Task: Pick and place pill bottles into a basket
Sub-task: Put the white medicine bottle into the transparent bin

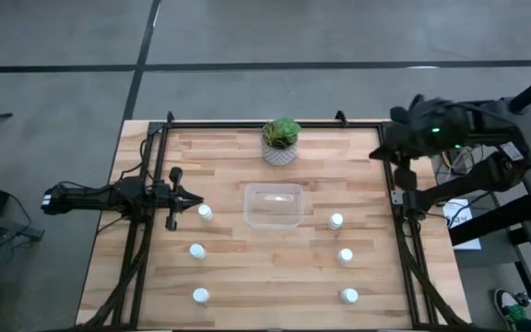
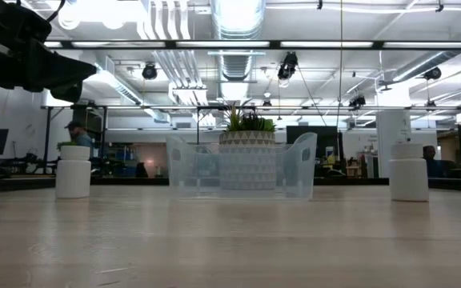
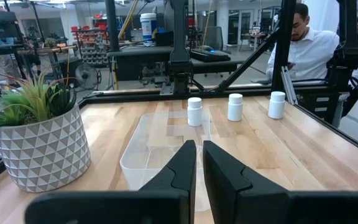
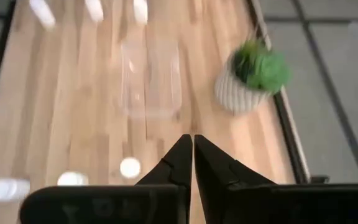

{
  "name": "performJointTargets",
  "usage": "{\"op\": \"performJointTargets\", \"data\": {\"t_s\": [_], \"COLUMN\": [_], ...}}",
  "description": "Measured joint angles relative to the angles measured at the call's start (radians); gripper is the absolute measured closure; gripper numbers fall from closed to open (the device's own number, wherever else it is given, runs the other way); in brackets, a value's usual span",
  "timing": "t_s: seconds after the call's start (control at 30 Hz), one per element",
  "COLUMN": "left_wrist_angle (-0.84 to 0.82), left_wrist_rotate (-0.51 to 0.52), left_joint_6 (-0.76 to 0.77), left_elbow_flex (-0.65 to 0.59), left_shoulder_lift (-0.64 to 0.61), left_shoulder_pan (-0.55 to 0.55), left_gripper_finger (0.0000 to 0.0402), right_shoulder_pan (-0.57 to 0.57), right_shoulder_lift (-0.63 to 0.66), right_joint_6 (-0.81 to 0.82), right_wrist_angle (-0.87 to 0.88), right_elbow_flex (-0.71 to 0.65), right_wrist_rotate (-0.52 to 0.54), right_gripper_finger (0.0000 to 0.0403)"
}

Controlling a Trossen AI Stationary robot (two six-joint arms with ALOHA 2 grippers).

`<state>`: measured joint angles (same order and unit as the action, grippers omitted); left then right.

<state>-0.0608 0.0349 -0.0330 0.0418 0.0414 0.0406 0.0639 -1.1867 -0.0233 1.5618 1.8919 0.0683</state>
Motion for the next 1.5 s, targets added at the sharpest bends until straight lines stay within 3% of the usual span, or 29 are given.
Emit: {"op": "performJointTargets", "data": {"t_s": [0.23, 0.6, 0.87, 1.27, 1.5], "left_wrist_angle": [0.0, 0.0, 0.0, 0.0, 0.0], "left_wrist_rotate": [0.0, 0.0, 0.0, 0.0, 0.0], "left_joint_6": [0.0, 0.0, 0.0, 0.0, 0.0], "left_elbow_flex": [0.0, 0.0, 0.0, 0.0, 0.0], "left_shoulder_lift": [0.0, 0.0, 0.0, 0.0, 0.0], "left_shoulder_pan": [0.0, 0.0, 0.0, 0.0, 0.0], "left_gripper_finger": [0.0389, 0.0389, 0.0389, 0.0389, 0.0389], "right_shoulder_pan": [0.0, 0.0, 0.0, -0.079, -0.195], "right_shoulder_lift": [-0.068, -0.108, -0.11, -0.194, -0.254], "right_joint_6": [0.008, 0.024, 0.008, -0.019, -0.058], "right_wrist_angle": [0.01, -0.006, -0.122, -0.206, -0.244], "right_elbow_flex": [-0.089, -0.393, -0.565, -0.643, -0.611], "right_wrist_rotate": [-0.138, -0.166, -0.253, -0.296, -0.199], "right_gripper_finger": [0.0394, 0.0394, 0.0394, 0.0394, 0.0394]}}
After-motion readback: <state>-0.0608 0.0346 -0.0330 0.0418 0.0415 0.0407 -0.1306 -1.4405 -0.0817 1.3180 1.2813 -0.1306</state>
